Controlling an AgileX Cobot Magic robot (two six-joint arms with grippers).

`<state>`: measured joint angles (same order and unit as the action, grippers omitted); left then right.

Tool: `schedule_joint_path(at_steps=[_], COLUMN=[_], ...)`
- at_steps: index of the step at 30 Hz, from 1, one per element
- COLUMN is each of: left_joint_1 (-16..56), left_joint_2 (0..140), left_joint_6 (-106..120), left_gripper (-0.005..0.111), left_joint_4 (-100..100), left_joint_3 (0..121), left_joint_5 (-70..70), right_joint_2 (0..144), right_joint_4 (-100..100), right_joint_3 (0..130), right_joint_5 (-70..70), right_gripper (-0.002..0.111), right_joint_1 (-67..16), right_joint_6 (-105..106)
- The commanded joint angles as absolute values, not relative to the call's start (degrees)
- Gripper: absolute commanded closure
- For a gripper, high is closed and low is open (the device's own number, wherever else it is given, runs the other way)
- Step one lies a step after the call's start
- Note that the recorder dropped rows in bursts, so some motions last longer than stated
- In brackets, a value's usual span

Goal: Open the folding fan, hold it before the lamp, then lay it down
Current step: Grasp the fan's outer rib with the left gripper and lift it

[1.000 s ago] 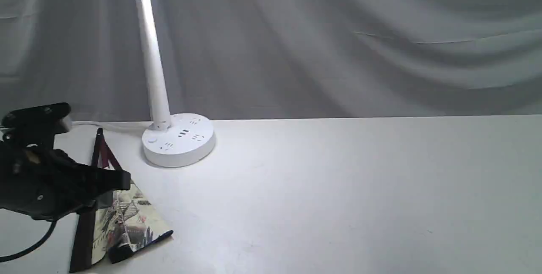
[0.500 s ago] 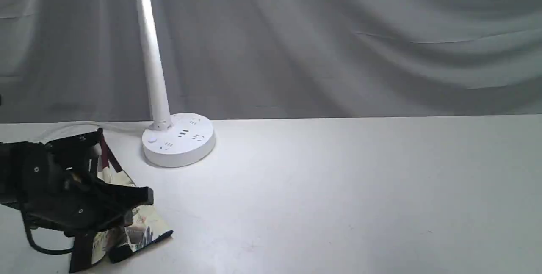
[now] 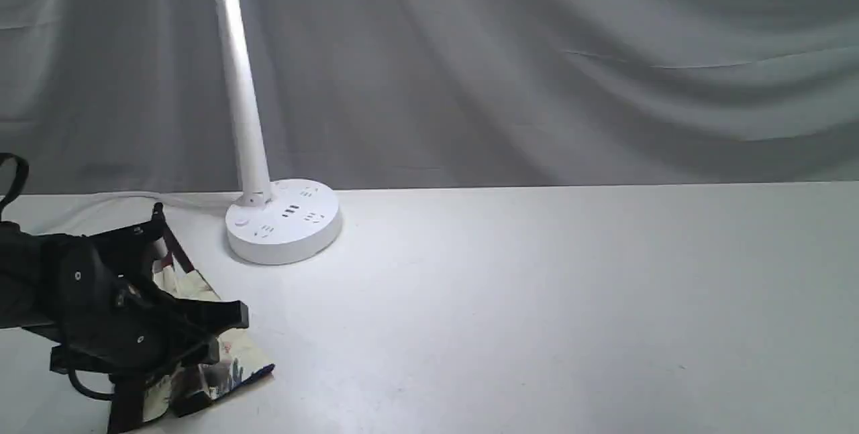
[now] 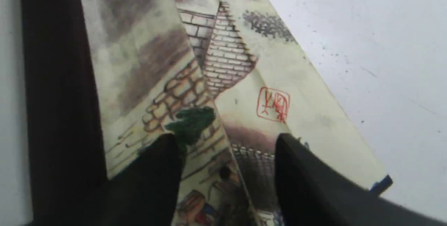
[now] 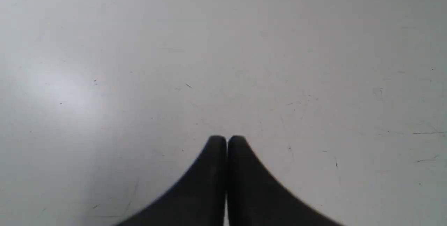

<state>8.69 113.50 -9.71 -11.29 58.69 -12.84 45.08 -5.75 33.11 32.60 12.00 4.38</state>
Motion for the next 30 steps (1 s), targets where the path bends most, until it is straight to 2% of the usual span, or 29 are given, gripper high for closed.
schedule_joint_path(at_steps=[1, 17, 23, 30], left_joint_1=[8.63, 8.63, 10.77, 13.8], left_joint_2=[114.29, 114.29, 114.29, 114.19], left_joint_6=[-10.57, -10.33, -10.08, -10.18], left_gripper=[0.059, 0.059, 0.059, 0.078], left_joint_4=[-11.36, -14.77, -15.05, -15.05], left_joint_3=[58.79, 58.79, 58.79, 58.79], left_joint_5=[-12.72, -18.29, -19.53, -19.66], right_joint_2=[45.11, 45.11, 45.11, 45.11], right_joint_4=[-6.05, -6.05, -6.05, -6.05], right_joint_3=[33.12, 33.12, 33.12, 33.12], right_joint_5=[32.24, 31.9, 31.79, 31.79], right_gripper=[0.108, 0.108, 0.108, 0.108], right_joint_1=[11.97, 11.97, 11.97, 11.97], right_joint_6=[4.67, 4.66, 4.66, 4.66])
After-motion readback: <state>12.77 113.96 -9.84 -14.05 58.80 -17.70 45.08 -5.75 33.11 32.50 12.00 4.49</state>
